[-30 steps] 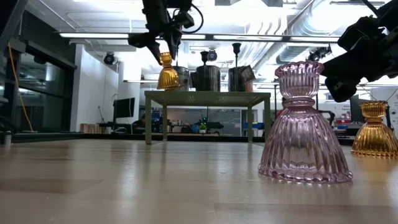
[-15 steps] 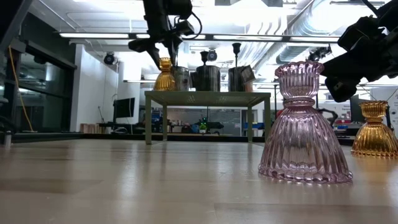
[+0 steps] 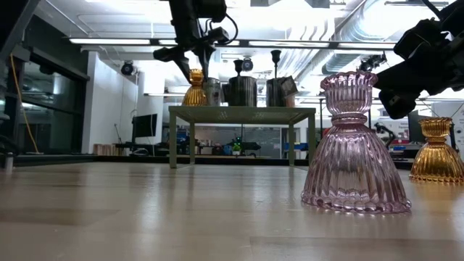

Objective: Pick & Place candle stick holders
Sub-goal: Put the left orange glass candle holder on the shelf

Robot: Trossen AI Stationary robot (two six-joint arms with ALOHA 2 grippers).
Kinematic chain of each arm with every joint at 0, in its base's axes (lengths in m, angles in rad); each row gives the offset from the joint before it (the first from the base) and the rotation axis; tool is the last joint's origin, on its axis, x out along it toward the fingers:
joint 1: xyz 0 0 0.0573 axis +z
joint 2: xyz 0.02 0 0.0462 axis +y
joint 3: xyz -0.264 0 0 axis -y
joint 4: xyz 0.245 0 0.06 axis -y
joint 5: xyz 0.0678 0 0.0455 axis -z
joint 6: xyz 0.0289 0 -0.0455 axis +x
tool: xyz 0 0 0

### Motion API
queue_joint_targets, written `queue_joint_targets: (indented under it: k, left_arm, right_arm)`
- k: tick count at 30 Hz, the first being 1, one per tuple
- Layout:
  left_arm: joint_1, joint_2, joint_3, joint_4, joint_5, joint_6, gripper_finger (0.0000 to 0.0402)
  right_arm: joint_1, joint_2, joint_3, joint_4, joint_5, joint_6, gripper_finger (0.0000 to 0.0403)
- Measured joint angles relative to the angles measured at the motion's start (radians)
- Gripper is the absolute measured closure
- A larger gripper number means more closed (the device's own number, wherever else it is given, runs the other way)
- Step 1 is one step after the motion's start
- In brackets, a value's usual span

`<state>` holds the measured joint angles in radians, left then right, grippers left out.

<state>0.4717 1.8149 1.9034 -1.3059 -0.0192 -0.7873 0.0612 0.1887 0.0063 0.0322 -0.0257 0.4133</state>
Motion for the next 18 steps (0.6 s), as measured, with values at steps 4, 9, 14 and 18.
queue_joint_targets:
  k: [4, 9, 14, 18]
  left_arm:
    - [0.0, 0.0, -0.001, 0.005, -0.02, 0.0, 0.0231]
    - [0.0, 0.0, -0.002, 0.006, -0.032, 0.002, 0.0231]
    - [0.0, 0.001, -0.002, 0.008, -0.036, 0.004, 0.0231]
    - [0.0, 0.001, -0.003, 0.026, -0.045, 0.005, 0.0231]
  right_arm:
    - [0.0, 0.0, 0.0, 0.0, 0.0, 0.0, 0.0359]
    - [0.0, 0.0, 0.0, 0.0, 0.0, 0.0, 0.0359]
    - [0.0, 0.0, 0.0, 0.0, 0.0, 0.0, 0.0359]
    - [0.0, 0.0, 0.0, 0.0, 0.0, 0.0, 0.0359]
